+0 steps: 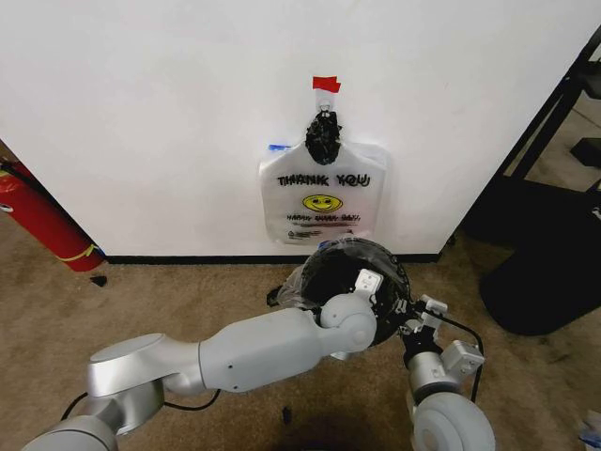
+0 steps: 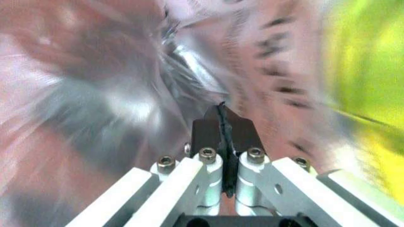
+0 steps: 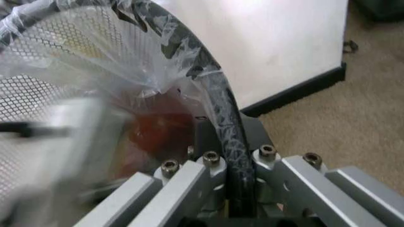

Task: Pick up the garbage bag from the wall and place it over the trash bin.

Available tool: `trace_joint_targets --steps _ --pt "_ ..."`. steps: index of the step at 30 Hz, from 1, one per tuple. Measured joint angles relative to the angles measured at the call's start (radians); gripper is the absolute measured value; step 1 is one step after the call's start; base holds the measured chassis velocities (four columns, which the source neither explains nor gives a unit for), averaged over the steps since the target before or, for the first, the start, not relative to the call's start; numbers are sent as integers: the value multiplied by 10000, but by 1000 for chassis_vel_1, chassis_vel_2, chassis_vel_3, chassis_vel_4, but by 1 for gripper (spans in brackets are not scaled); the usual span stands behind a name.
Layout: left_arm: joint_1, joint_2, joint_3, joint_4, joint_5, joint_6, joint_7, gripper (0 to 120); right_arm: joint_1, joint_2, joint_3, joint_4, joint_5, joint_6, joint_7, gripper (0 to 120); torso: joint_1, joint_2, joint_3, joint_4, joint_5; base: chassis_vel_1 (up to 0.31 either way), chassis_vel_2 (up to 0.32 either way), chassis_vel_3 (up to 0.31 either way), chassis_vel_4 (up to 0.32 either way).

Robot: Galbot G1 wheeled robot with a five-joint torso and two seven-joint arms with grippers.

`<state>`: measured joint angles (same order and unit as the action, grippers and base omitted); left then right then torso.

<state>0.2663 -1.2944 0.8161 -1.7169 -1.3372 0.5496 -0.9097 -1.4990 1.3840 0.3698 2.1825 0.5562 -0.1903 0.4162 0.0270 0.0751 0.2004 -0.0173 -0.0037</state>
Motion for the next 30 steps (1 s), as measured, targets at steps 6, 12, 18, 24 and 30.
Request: trace_joint_targets --steps 6,12,18,24,30 --pt "290 710 -266 -1802 -342 201 -492 3 230 88 178 -353 661 -147 266 0 0 0 0 0 -1 0 0 0 0" --pt "723 1331 -823 -2869 -520 243 -513 19 392 97 306 -553 1021 -268 424 0 0 0 0 1 -2 0 0 0 0" --pt "1899 2359 -2368 -4331 -403 334 -198 39 456 139 481 -673 1709 -400 591 0 0 0 0 2 -4 0 0 0 0" --pt "3262 3506 -4101 -5212 262 -186 1056 66 456 64 755 -585 2851 -581 820 0 0 0 -1 -2 -3 0 0 0 0" --pt "5163 4459 -6263 -6050 1197 -907 2696 88 444 -111 983 -515 4150 -840 1056 0 -1 -2 -1 4 -2 0 0 0 0"
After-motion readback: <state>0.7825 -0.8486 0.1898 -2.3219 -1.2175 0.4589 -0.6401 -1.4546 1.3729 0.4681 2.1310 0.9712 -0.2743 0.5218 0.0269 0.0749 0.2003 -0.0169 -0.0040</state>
